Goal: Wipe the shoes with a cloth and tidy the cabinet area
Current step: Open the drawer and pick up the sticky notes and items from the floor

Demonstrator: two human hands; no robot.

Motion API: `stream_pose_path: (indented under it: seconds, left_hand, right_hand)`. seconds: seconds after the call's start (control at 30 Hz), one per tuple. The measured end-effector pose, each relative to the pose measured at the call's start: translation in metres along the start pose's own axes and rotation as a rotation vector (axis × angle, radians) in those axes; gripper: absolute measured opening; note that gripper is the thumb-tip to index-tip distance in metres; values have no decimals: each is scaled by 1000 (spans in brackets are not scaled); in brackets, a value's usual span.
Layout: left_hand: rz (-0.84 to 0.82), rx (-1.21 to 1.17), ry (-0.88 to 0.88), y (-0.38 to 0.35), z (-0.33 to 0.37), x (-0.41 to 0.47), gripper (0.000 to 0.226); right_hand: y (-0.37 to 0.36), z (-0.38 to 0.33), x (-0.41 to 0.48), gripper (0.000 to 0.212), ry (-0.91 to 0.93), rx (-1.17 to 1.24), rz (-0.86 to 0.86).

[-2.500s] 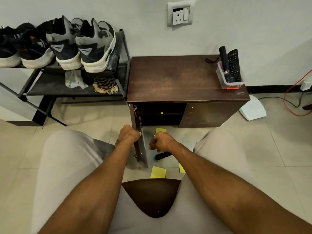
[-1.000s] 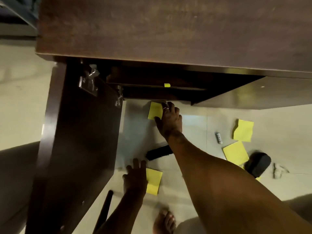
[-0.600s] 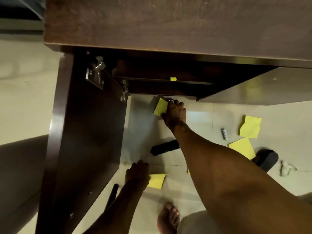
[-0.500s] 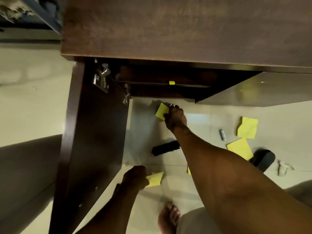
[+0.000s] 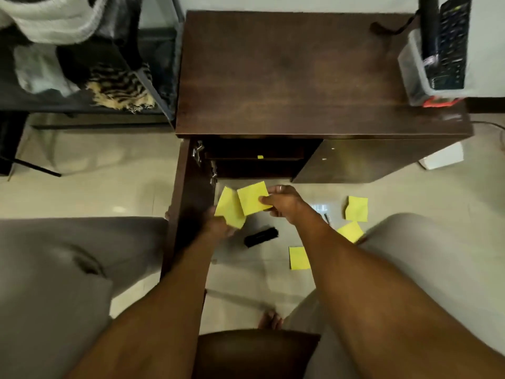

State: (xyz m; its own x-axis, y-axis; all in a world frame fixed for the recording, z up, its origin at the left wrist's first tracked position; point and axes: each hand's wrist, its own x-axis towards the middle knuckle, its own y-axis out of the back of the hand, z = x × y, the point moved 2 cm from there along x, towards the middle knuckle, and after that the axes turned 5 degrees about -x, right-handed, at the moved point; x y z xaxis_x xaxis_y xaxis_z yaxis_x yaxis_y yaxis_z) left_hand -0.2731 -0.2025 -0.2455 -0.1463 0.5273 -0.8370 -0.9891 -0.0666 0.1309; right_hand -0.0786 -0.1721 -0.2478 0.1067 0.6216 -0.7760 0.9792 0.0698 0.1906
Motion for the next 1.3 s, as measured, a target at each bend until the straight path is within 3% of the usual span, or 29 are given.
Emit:
stream_pose_path:
  seconds: [0.13,0.23,0.37,0.47,0.53,0.6,0.7,0.8,1.1,1.3]
  left_hand:
    - [-153,-188,-32,-17,20,-35,36]
    - [-192,-285,-37,-22,29,-55,34]
    - [-265,-360,-57,-29,39,-73,38]
    - [-314,-429,-99,-34,39,-69,31]
    - [-257,-423,-136,-37,37,-61,21]
    - [-162,-370,-164,-41,34,-50,24]
    - [-75,-312,-153,-46,34,-36,21]
    - [-67,-285,-146,-53,42,-20,17]
    - [-45,-139,-148,-71,69,23,15]
    - [-73,-114,-136,-73,76,36,8]
  right_hand:
    - [-10,-9,-31,26,8,125,35]
    - [-14,-12,-44,18,12,160,68]
    - [-13,-17,-50,35,-6,170,107]
    - [-12,-18,-51,32,-17,227,89]
    - [-12,-18,-50,26,-16,258,90]
    - [-15,-17,-47,22,-12,276,94]
    - [-19,-13,-37,29,-20,344,100]
    - [-19,-13,-24,37,-34,463,165]
    - [-8,-27,11,12,-27,514,239]
    - [-11,-28,25,20,-46,480,266]
